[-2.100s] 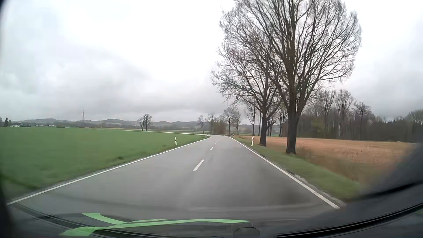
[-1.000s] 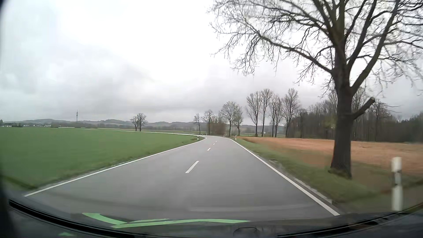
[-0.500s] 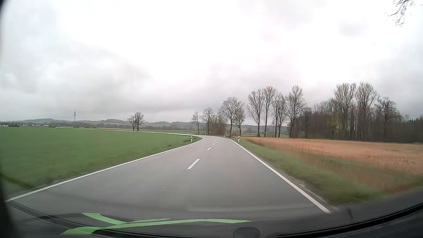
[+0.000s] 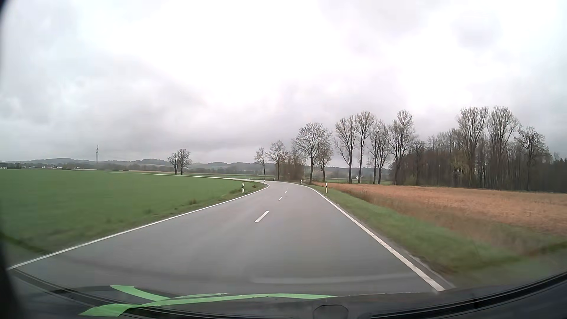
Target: Follow the waypoints while adhering to traffic rules and regulations
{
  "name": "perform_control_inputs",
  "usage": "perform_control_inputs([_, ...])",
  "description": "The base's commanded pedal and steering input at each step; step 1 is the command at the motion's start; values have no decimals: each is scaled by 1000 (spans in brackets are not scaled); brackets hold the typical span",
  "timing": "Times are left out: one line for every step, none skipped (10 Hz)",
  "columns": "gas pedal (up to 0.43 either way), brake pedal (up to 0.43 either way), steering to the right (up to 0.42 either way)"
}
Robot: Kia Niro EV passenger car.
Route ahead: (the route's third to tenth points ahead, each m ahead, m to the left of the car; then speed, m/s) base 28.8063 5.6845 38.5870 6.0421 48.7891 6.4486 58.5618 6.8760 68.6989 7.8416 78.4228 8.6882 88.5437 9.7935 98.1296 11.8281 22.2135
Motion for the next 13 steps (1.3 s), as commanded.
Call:
perform_control_inputs([130,0,-3])
perform_control_inputs([118,0,-3])
perform_control_inputs([98,0,-3])
perform_control_inputs([47,0,-3])
perform_control_inputs([28,0,-4])
perform_control_inputs([20,0,-4])
perform_control_inputs([0,0,-4])
perform_control_inputs([0,0,-4])
perform_control_inputs([0,0,-4])
perform_control_inputs([0,0,-4])
perform_control_inputs([0,0,-5])
perform_control_inputs([0,0,-5])
perform_control_inputs([39,0,-5])
